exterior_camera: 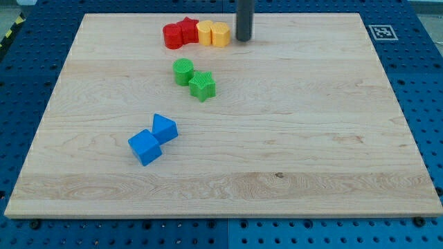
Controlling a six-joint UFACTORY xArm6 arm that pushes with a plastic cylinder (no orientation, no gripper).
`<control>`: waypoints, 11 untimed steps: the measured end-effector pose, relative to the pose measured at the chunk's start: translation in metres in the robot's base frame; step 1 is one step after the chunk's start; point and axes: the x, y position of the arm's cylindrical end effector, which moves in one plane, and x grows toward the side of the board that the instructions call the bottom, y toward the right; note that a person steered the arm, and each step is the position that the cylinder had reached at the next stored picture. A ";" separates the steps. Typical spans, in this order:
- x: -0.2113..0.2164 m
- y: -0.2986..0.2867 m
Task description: Push group of blocks a bit right
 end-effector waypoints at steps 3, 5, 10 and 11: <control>0.048 0.017; 0.062 -0.122; -0.003 -0.140; 0.003 -0.137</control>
